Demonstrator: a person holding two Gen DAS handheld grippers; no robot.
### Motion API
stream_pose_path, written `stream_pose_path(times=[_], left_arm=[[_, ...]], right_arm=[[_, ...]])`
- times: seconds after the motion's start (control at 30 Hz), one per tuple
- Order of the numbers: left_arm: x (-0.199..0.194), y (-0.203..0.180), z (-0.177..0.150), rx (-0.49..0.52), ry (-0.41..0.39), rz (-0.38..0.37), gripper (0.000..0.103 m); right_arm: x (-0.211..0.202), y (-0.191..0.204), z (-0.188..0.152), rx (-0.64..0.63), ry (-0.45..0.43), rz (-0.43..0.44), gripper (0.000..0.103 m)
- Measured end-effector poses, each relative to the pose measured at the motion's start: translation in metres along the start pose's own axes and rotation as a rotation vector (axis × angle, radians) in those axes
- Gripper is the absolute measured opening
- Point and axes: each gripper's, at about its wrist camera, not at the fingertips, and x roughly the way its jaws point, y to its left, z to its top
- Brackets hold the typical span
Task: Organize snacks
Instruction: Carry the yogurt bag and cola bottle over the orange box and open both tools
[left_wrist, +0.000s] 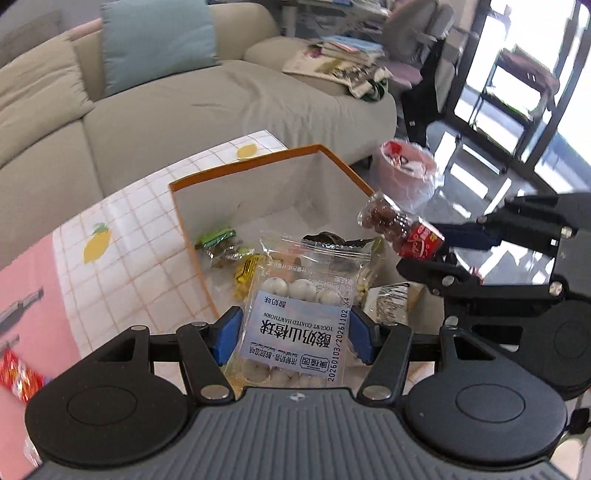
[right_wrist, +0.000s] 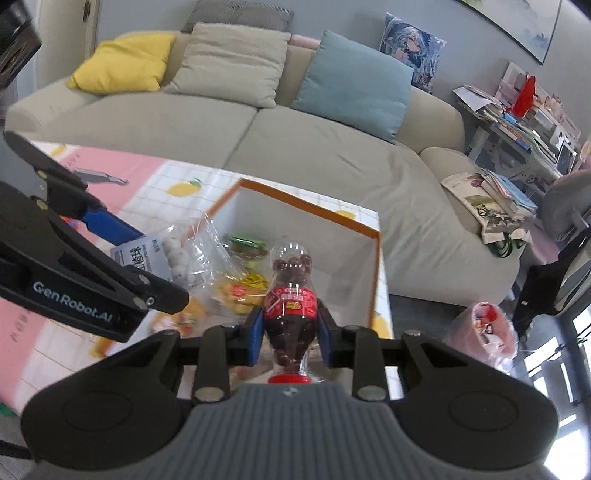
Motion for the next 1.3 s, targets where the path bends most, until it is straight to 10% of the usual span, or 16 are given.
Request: stream_pose_path(times=[1.3], left_arm=[[0.135,-0.006,0.054,0.255,0.167,0.12,0.076]], right_arm=[[0.156,-0.033,0.013,-0.277,0.17,0.013,0.029]])
